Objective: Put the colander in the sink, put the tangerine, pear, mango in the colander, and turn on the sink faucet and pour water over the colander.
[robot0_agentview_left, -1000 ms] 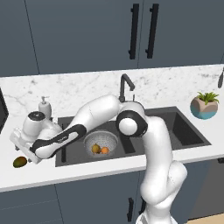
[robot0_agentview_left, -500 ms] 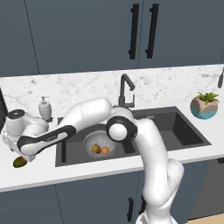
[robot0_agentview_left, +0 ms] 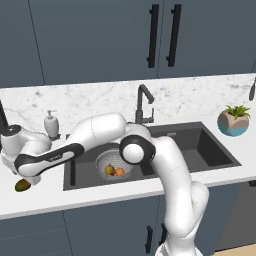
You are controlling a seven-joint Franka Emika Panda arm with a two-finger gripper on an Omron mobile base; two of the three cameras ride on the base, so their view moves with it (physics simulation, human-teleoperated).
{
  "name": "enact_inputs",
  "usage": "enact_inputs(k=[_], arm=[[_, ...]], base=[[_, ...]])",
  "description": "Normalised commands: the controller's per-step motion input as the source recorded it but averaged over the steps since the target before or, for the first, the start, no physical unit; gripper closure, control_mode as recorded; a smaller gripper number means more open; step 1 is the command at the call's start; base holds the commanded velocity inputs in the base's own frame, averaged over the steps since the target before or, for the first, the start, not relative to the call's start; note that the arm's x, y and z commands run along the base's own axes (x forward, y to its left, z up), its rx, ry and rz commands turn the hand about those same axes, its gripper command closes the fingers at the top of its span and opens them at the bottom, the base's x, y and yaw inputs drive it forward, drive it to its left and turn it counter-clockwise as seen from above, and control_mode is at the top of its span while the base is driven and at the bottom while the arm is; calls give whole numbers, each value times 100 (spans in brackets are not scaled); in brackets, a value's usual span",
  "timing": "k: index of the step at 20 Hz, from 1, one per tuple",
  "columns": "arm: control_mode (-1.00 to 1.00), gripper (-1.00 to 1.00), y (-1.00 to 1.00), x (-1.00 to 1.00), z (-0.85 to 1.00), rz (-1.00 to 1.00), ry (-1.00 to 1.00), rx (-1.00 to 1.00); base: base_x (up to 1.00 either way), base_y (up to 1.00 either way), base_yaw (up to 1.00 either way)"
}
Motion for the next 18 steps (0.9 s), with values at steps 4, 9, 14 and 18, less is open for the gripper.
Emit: enact_inputs(k=[4,9,14,18], arm=[[-100,-100,-39,-14,-11,2,0,3],[-100,-100,-21,3,-9,5,0,8],[-100,-100,3,21,-4,8,0,14],[-100,-100,25,19,-12,13,2,12]], base=[[0,0,0],[0,0,0],[0,0,0],[0,0,0]])
